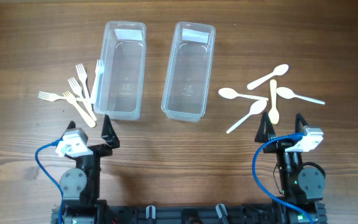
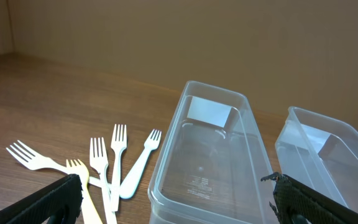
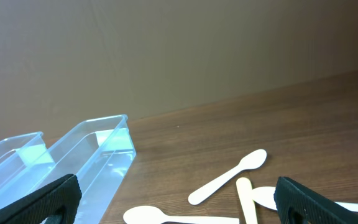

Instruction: Pack container

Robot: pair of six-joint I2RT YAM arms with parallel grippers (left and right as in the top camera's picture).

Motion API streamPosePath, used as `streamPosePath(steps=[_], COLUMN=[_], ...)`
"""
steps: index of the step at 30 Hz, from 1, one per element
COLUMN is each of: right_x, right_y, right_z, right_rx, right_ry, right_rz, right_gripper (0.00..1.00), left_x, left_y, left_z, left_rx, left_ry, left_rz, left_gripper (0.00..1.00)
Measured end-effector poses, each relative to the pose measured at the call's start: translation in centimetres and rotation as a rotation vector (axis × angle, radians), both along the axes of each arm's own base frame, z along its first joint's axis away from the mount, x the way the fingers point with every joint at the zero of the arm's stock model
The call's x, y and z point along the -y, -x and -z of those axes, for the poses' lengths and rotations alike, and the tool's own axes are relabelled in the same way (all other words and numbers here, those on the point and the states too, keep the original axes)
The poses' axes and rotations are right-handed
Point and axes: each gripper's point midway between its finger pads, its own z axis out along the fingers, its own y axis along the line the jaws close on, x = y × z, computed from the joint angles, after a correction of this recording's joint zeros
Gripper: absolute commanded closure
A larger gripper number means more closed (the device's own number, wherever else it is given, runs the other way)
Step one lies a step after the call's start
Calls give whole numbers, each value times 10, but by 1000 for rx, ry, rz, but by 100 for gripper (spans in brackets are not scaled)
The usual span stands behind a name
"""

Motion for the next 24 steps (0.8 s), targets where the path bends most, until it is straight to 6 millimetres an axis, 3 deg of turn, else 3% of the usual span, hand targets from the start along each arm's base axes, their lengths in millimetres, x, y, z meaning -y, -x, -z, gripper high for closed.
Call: streamPosePath(steps=[4,9,13,14,16,18,19,21,24], right_x=[0,0,0,0,0,0,0,0,0], right_y=[0,0,0,0,0,0,0,0,0], right_z=[0,0,1,0,1,0,0,0,0], right_rx=[0,0,-2,0,-2,0,-1,0,0], right_ry=[0,0,0,0,0,0,0,0,0], right_rz=[0,0,0,0,0,0,0,0,0], right_gripper=[0,0,0,0,0,0,0,0,0], left_x=[0,-4,-31,-39,-54,-71,-73,-77,-70], left_y=[0,2,16,14,8,-25,-31,-66,-116], left_z=[0,-22,-94,-121,-148,-184,-179,-178,-119], left_rx=[2,46,-8,-47,-194,-357,-450,-555,-729], left_ry=[3,8,-1,-9,-45,-90,-104,-93,-80], left_rz=[0,-26,-185,-231,-322,-414,-418,-397,-323], left_gripper=[0,0,0,0,0,0,0,0,0])
